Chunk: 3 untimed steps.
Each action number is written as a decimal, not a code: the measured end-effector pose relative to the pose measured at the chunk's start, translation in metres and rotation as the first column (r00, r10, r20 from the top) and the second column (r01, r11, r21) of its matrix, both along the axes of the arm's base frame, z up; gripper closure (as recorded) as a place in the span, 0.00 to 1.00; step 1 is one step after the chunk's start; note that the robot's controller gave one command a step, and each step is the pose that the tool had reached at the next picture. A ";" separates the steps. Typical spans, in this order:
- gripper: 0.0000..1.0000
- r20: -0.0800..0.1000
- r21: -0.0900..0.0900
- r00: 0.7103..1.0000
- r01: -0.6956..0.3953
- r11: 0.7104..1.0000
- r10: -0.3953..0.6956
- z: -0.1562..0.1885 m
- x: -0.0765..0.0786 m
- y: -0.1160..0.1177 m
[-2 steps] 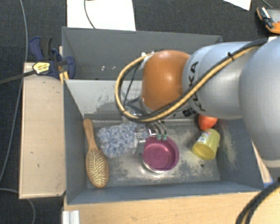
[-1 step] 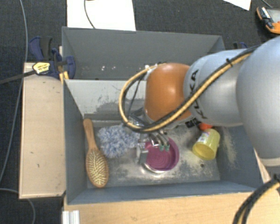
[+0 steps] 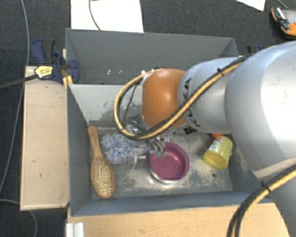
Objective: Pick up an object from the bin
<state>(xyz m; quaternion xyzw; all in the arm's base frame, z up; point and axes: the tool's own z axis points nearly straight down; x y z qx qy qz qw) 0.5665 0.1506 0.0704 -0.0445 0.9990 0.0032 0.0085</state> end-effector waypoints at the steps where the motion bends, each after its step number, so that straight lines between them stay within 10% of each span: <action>1: 0.00 -0.001 -0.002 1.000 0.003 1.000 -0.003 0.051 -0.024 -0.023; 2: 0.00 -0.003 0.001 1.000 0.001 1.000 -0.001 0.037 -0.013 -0.010; 3: 0.00 -0.003 -0.001 1.000 -0.024 1.000 0.024 0.143 -0.023 -0.013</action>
Offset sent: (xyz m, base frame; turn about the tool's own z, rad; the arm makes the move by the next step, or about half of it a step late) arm -0.0134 -0.0100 0.0371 0.0021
